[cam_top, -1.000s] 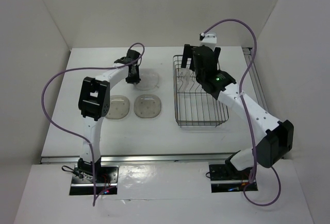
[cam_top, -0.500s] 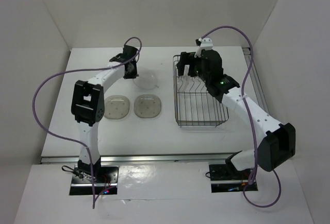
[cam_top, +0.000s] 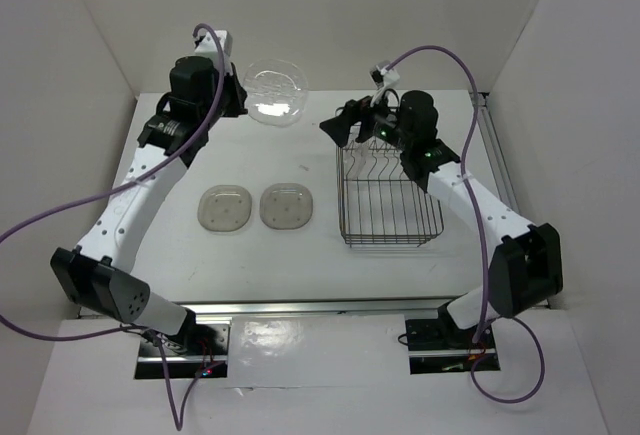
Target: Load the plates into the dish rack
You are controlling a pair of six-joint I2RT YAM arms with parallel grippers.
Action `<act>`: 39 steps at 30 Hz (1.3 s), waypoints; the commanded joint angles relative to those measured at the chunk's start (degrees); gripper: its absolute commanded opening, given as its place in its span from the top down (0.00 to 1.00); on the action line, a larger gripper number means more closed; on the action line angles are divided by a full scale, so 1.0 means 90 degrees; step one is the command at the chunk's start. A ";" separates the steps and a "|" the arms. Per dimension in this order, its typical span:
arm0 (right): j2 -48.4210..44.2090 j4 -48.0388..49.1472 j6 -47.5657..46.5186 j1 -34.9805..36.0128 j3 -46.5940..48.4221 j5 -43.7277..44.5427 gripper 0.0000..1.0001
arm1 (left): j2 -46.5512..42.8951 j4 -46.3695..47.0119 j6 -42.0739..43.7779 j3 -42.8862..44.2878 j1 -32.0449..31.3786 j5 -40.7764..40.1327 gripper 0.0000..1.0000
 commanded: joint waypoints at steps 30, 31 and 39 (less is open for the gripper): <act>0.1156 0.1186 0.1112 -0.0349 0.1001 -0.0663 1.00 | -0.0211 0.0122 -0.0147 -0.0038 -0.0683 0.0490 0.08; 0.1018 0.0921 0.1003 -0.0349 0.1001 -0.0283 1.00 | -0.0113 -0.0005 -0.0235 0.0060 -0.0683 -0.0025 0.00; -0.0535 -0.2018 0.0406 -0.0349 0.0756 0.5477 1.00 | 0.0903 -0.1617 -0.0879 0.1378 -0.0458 -0.1290 0.00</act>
